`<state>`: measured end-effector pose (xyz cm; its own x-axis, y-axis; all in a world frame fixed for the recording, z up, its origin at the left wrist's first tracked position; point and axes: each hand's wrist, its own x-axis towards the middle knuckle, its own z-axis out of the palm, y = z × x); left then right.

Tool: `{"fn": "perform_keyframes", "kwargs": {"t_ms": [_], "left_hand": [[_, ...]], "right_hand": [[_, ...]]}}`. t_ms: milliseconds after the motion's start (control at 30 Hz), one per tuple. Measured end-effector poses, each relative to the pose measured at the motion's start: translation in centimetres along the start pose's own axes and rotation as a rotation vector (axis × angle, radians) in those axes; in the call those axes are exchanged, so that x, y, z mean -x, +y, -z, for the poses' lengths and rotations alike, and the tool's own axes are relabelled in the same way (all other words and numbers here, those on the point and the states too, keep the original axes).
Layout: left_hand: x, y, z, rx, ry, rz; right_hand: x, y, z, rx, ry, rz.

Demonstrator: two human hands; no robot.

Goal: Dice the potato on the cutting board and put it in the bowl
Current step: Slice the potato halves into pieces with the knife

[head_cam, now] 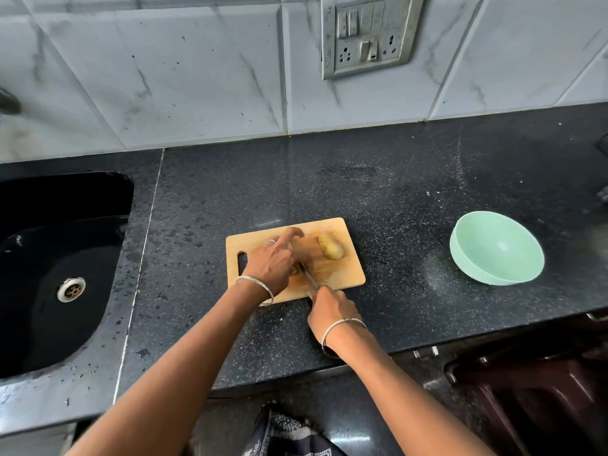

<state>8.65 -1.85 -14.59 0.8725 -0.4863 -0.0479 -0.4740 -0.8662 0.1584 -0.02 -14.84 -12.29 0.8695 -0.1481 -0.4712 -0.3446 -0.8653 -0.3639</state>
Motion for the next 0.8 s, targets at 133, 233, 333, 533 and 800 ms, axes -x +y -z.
{"fn": "perform_keyframes", "kwargs": {"t_ms": [133,233,333,533,800], "left_hand": [[-0.9,0.0,0.6,0.063,-0.043,0.007],[-1.2,-0.1,0.7,0.105,-0.074,0.031],[-1.3,-0.1,0.5,0.116,-0.083,0.05],[-1.0,0.0,0.6,0.149,-0.088,0.056],[0.4,-0.1,1.4,0.349,0.016,0.129]], "right_hand": [[0.1,0.0,0.2,-0.012,-0.012,0.0],[0.1,0.1,0.4,-0.037,-0.032,0.003],[0.4,0.7,0.6,-0.023,-0.078,0.003],[1.3,4.1,2.1,0.017,-0.189,0.03],[2.2,7.4,9.2,-0.198,-0.39,-0.021]]}}
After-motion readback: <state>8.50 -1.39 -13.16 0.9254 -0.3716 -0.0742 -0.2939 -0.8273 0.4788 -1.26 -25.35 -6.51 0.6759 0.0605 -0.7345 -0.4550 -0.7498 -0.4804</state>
